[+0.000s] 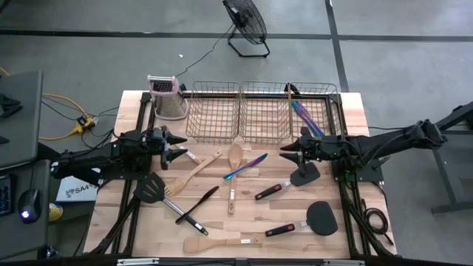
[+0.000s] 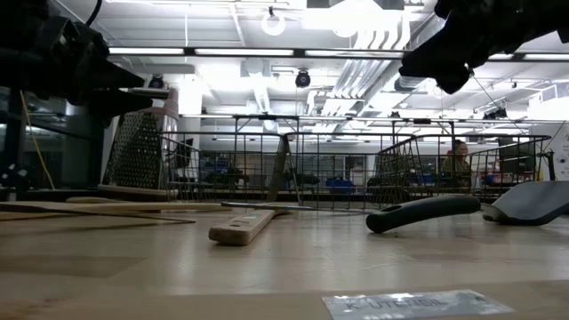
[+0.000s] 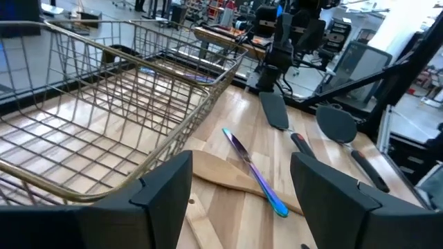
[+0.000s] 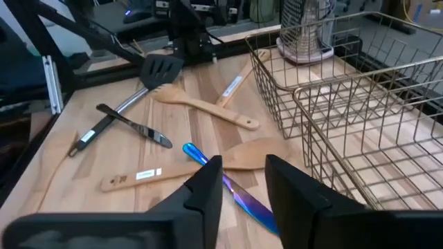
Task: Pick & Place Kitchen Items
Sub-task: Put the black table knife into the right mesh basket
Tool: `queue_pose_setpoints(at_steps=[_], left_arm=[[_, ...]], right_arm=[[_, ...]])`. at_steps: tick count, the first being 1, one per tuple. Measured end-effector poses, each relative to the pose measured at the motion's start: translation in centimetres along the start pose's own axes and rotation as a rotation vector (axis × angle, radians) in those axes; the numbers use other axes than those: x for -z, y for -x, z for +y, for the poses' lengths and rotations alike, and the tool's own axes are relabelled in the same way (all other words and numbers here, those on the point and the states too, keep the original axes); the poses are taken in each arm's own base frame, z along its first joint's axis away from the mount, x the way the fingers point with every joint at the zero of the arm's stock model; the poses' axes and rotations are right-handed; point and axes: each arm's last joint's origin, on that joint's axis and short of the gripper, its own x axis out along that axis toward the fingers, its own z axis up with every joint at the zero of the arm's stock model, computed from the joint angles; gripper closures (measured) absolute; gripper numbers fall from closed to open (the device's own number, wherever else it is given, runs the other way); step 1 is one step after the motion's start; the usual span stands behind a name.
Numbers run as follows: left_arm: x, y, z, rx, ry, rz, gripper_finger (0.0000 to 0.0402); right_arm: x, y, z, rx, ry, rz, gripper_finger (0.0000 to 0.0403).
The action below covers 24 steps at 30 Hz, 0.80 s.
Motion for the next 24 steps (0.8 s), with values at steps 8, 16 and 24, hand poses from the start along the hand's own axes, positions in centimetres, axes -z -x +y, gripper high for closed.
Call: queue_pose_setpoints(at_steps=[8, 16, 24], left_arm=[[0.4, -0.5, 0.0, 0.012, 0.083, 0.111, 0.0161], [-1.0, -0.9, -0.4, -0.108, 0.209, 0.381, 0.0161], [-2.8, -2.1, -1.2, -0.131, 0.321, 0.6, 0.0161]], right_arm=[[0.2, -0.8, 0.0, 0.037, -0.018, 0.006, 0.0201], [0.3, -0.9, 0.1, 0.016, -0.021, 0.018, 0.0175], [0.3, -0.9, 0.1, 0.016, -0.021, 0.018, 0.0174]])
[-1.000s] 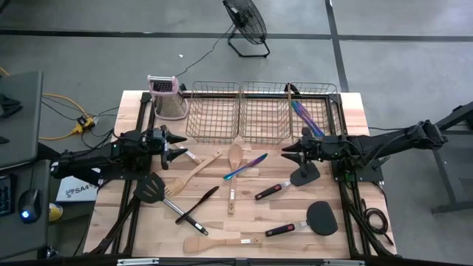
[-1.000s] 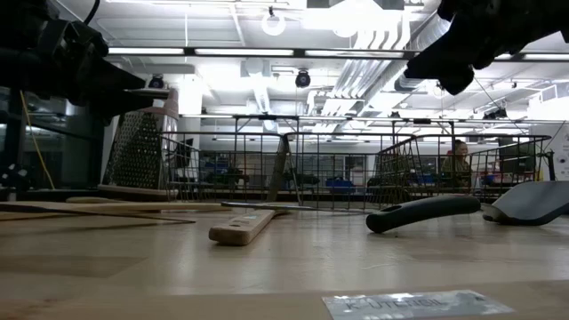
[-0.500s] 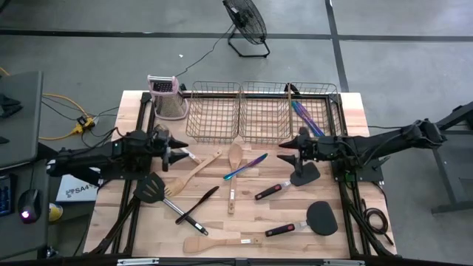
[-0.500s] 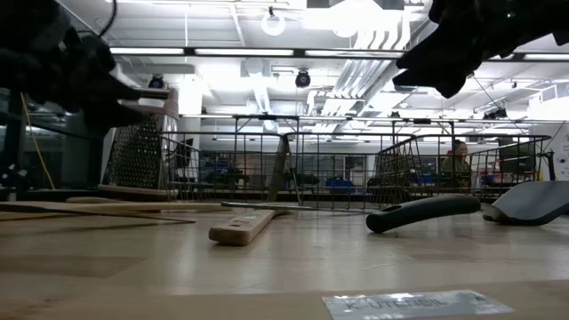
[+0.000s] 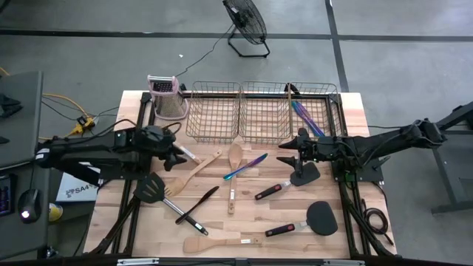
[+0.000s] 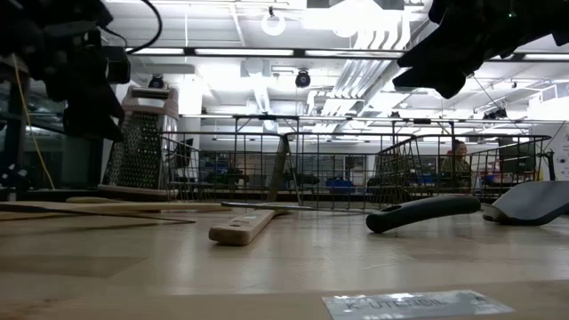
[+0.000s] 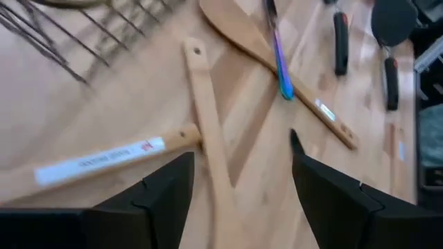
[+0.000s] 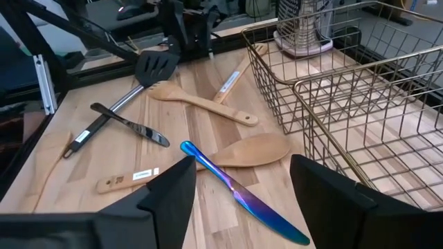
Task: Pick & Place Kitchen Items
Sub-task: Put the black table knife into the right mesh basket
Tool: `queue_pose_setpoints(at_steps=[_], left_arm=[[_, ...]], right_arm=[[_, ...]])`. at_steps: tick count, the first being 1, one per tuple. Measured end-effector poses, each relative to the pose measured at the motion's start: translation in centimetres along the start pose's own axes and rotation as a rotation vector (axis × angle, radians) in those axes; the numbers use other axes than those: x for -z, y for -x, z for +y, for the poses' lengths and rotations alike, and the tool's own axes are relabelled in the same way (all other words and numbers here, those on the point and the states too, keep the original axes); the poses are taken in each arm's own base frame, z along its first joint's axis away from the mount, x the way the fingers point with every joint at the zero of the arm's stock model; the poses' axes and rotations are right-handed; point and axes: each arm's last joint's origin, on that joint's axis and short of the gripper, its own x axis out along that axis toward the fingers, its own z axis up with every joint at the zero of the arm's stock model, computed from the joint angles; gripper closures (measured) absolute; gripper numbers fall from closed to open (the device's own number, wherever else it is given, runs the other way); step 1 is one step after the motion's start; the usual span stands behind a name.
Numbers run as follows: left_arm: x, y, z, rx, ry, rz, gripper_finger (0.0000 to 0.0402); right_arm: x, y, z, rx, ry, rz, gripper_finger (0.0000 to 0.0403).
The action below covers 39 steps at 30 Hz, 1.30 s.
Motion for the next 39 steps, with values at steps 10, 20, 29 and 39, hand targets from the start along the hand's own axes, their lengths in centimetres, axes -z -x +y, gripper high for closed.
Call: queue_pose_setpoints(at_steps=[10, 20, 29, 39], left_arm=[[-1.1, -1.9, -2.0, -0.04, 0.071, 0.215, 0.0161], [1.0, -4.8, -5.9, -0.176, 0.066, 0.366, 0.0161], [4.2, -6.3, -9.9, -0.22, 0.01, 0.526, 0.0161], [4.0, -7.2, -13.9, -0.214, 0.022, 0.493, 0.0161]], right_arm=[[0.0, 0.0, 0.0, 0.0, 0.0, 0.0, 0.0174], [0.0, 0.0, 0.0, 0.0, 0.0, 0.0, 0.0174], [0.0, 0.0, 0.0, 0.0, 0.0, 0.0, 0.0174], [0.0, 0.0, 0.0, 0.002, 0.001, 0.004, 0.0174]])
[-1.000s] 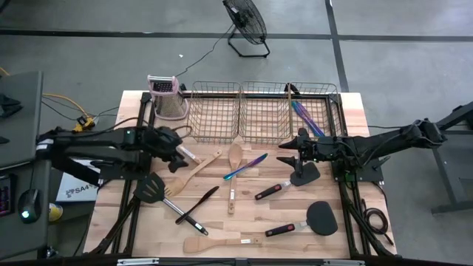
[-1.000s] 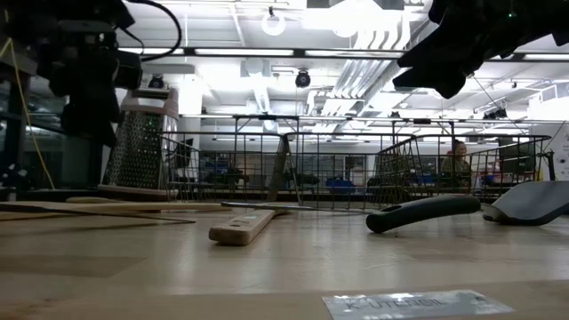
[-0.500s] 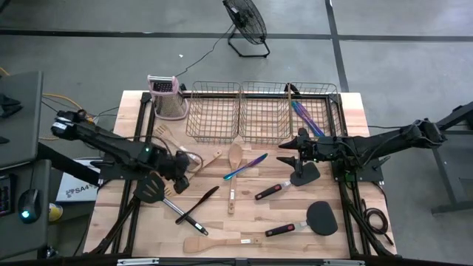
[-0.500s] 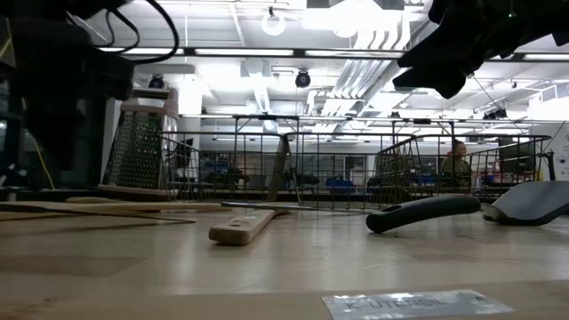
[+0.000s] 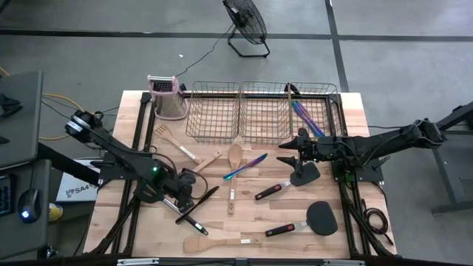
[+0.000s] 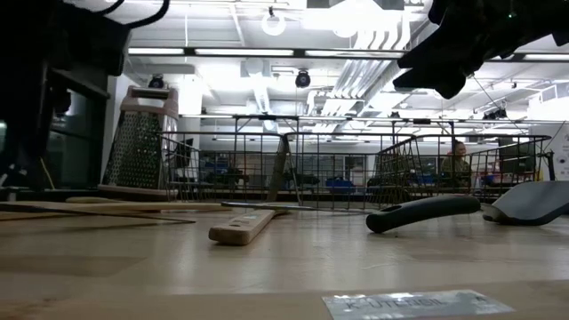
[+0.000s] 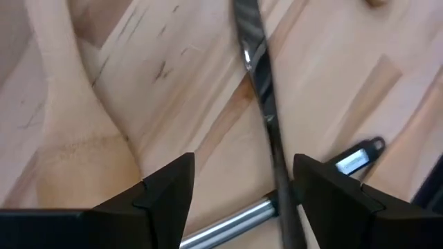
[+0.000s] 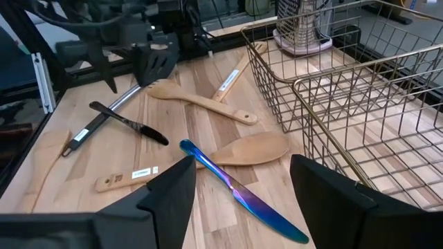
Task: Pick & Place Kitchen Items
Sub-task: Put the black table knife into the right mesh basket
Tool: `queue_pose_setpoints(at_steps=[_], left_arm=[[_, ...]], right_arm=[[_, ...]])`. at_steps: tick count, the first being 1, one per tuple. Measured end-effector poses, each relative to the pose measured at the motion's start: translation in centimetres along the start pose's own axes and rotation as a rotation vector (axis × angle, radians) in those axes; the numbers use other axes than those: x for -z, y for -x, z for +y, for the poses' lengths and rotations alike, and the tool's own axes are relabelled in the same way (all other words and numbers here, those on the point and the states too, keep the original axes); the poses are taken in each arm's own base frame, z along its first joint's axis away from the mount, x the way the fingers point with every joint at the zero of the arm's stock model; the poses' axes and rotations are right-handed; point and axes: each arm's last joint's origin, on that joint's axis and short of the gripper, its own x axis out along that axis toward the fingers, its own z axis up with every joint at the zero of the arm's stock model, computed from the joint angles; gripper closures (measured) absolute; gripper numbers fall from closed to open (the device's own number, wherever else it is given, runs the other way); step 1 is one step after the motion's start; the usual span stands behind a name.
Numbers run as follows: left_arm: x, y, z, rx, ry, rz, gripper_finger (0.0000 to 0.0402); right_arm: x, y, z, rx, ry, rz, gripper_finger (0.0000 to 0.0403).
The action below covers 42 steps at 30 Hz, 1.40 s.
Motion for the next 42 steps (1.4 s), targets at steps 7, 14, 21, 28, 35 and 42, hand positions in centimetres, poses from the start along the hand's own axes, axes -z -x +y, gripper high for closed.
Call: queue_pose_setpoints(at_steps=[7, 14, 21, 28, 35, 42], left_arm=[[-0.3, -0.9, -0.7, -0.074, 0.044, 0.035, 0.0161], [-1.0, -2.4, -2.4, -0.101, 0.047, 0.046, 0.0161], [-0.7, -4.1, -3.4, -0.135, 0.087, 0.103, 0.0161], [-0.6, -5.3, -3.3, -0.172, 0.154, 0.119, 0.0161], [-0.4, -6.6, -3.4, -0.171, 0.173, 0.177, 0.0161], [-0.3, -7.4, -3.4, -0.197, 0.187, 0.216, 0.0161]], right_arm=[[0.0, 0.0, 0.0, -0.001, -0.001, -0.003, 0.0174], [0.0, 0.0, 0.0, -0.002, -0.001, -0.004, 0.0174], [0.0, 0.0, 0.0, -0.001, -0.001, -0.004, 0.0174], [0.0, 0.0, 0.0, -0.001, -0.001, -0.004, 0.0174], [0.0, 0.0, 0.0, -0.001, -0.001, -0.004, 0.0174], [0.0, 0.0, 0.0, -0.002, -0.001, -0.004, 0.0174]])
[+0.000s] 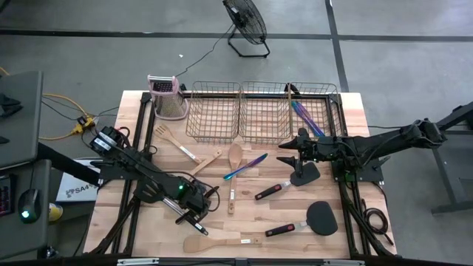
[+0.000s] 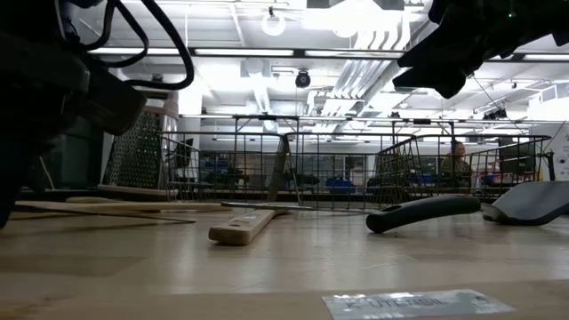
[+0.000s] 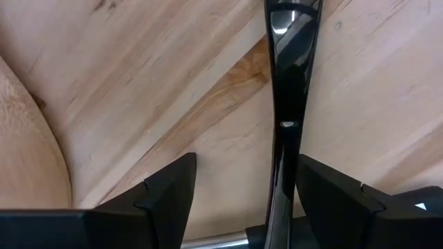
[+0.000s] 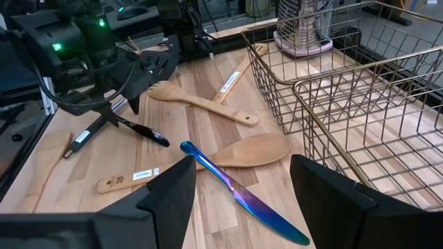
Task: Pick & Place Kitchen Items
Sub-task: Put the black table knife into the right mesh basket
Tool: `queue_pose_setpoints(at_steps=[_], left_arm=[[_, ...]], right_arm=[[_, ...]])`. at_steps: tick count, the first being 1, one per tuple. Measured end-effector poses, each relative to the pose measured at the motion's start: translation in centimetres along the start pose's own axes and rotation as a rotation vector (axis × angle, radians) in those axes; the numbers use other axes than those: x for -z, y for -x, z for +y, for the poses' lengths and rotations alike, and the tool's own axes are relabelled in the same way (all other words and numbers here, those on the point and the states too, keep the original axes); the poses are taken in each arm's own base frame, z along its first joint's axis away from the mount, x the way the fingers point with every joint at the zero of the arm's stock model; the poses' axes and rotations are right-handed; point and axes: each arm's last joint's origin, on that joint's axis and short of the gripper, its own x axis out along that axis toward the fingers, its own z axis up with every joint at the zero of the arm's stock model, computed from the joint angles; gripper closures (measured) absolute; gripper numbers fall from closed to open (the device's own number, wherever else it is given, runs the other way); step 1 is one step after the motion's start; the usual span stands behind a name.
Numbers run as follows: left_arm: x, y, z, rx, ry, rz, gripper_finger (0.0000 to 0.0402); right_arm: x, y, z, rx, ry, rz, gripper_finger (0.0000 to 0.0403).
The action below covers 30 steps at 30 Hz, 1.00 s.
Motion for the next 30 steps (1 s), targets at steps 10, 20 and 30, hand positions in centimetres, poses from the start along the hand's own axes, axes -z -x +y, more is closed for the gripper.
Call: queue_pose_setpoints(at_steps=[10, 20, 30], left_arm=[[0.05, -0.11, 0.2, -0.017, 0.0, 0.007, 0.0216], [0.09, -0.19, 0.47, -0.04, -0.004, 0.017, 0.0322], [0.17, -0.2, 0.61, -0.052, -0.03, 0.035, 0.0369]], right_arm=[[0.0, 0.0, 0.0, 0.0, 0.0, 0.0, 0.0174], [0.0, 0.0, 0.0, 0.0, 0.0, 0.0, 0.0174], [0.0, 0.0, 0.0, 0.0, 0.0, 0.0, 0.0174]])
